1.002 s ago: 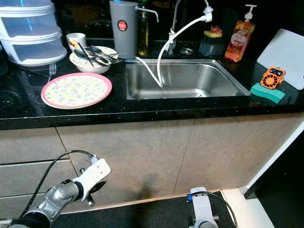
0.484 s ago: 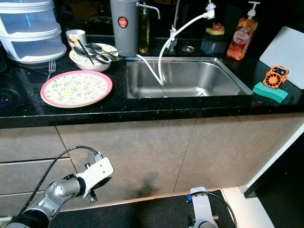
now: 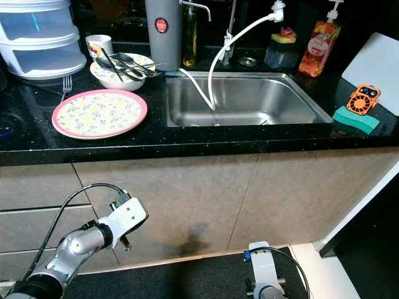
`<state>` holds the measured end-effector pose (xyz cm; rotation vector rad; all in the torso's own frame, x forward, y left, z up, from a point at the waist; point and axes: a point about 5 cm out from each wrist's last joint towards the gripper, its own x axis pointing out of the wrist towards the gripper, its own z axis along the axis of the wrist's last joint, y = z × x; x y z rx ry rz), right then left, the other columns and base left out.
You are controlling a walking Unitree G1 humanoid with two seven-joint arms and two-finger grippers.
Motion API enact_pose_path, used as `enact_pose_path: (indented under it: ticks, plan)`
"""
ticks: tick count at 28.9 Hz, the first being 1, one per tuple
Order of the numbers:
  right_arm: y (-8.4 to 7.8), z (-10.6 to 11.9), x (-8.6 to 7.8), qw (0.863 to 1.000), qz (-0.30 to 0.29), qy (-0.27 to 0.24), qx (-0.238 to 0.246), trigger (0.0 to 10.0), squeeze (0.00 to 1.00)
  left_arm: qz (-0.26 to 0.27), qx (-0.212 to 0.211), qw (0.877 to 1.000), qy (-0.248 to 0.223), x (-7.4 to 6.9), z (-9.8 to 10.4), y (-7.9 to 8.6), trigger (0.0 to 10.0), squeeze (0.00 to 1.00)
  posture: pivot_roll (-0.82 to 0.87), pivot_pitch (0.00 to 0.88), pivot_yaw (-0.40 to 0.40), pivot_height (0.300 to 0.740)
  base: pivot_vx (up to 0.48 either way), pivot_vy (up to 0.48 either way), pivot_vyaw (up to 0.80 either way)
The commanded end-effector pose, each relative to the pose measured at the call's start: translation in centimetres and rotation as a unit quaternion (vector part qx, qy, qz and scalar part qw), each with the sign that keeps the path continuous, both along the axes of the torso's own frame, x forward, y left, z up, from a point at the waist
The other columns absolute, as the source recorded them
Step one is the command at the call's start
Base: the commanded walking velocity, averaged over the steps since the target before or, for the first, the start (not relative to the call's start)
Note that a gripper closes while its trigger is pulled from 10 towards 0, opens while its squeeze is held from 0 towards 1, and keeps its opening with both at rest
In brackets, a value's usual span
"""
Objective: Kitchen organization
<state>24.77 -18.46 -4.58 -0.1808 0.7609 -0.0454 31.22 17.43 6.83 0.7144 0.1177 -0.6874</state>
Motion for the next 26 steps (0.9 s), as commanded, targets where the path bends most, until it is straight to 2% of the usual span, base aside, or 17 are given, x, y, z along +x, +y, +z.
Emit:
enact_pose_path:
  ticks: [1,7,13,20,26]
  plan:
    - [-0.2,-0.3,-0.4,1.000,-0.001,0.012,-0.004,10.0,0.00,-0.008,0.012,1.000,-0.010,-0.5,-0.4,0.0,10.0,0.00,0.03,0.123,-0.073,0.740,0.000,0.000,0.00]
    - [0.1,-0.5,-0.7,1.000,0.001,0.016,0.000,10.0,0.00,0.008,0.007,0.999,-0.033,-0.1,0.1,0.2,10.0,0.00,0.03,0.124,-0.067,0.740,0.000,0.000,0.00]
    - [0.1,-0.9,-1.3,1.000,-0.005,0.021,0.002,10.0,0.00,0.023,0.024,0.997,-0.067,0.2,0.4,0.6,10.0,0.00,0.04,0.126,-0.056,0.740,0.000,0.000,0.00]
    - [0.3,-1.4,-2.0,1.000,-0.004,0.030,0.002,10.0,0.00,-0.003,0.043,0.996,-0.081,-0.2,0.2,0.3,10.0,0.00,0.04,0.123,-0.049,0.740,0.000,0.000,0.00]
    - [1.4,-1.5,-2.0,0.999,-0.001,0.033,0.006,10.0,0.00,0.000,0.045,0.994,-0.095,-0.2,0.2,0.4,10.0,0.00,0.05,0.113,-0.042,0.740,0.000,0.000,0.00]
